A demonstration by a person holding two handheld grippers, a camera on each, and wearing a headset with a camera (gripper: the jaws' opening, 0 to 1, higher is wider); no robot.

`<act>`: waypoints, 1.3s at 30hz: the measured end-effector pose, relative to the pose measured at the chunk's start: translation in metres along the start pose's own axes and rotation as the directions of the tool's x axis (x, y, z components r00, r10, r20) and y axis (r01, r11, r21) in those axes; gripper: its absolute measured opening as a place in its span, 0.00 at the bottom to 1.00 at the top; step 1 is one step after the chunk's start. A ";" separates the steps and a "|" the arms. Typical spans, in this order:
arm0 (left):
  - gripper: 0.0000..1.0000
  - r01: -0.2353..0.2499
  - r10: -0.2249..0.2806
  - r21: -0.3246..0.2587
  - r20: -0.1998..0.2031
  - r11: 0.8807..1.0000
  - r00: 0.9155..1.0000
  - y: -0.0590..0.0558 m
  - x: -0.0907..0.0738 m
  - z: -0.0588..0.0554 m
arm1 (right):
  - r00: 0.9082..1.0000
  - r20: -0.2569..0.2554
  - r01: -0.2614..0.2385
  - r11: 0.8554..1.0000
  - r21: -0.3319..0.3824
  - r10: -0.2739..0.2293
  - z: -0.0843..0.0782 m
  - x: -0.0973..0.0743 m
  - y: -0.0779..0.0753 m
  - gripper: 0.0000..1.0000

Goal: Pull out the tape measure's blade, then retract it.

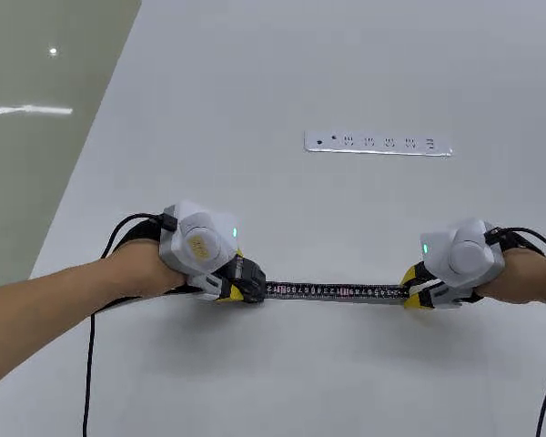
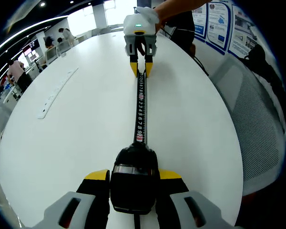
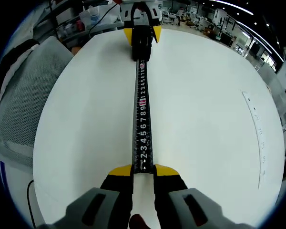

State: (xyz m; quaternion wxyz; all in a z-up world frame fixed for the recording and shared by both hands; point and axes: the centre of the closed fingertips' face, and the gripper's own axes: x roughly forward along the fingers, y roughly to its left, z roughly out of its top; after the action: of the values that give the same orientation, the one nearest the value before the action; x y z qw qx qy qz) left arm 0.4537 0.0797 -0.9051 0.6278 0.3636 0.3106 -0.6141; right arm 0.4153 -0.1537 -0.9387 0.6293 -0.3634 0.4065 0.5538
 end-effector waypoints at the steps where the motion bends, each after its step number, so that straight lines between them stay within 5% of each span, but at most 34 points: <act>1: 0.34 -0.002 0.002 -0.004 0.003 1.000 1.000 0.000 0.000 0.000 | 1.000 0.001 0.003 1.000 0.003 -0.003 0.000 0.000 -0.001 0.16; 20: 0.38 -0.037 0.040 -0.080 0.032 0.996 0.999 0.003 -0.007 0.001 | 0.999 -0.006 0.050 0.999 0.023 -0.050 -0.001 0.000 -0.005 0.21; 24: 0.39 -0.055 0.060 -0.112 0.040 0.992 0.997 0.005 -0.010 0.000 | 0.998 0.002 0.059 0.993 0.101 -0.059 -0.002 0.000 -0.003 0.19; 39: 0.50 -0.153 0.185 -0.292 0.084 0.944 0.979 0.006 -0.031 0.003 | 0.982 0.052 0.167 0.959 0.230 -0.184 -0.001 -0.009 -0.005 0.33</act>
State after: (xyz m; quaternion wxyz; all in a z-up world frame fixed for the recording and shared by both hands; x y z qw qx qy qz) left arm 0.4581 0.0938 -0.8769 0.7400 0.2608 0.3279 -0.5261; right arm 0.4199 -0.1592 -0.9307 0.7274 -0.3041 0.4092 0.4593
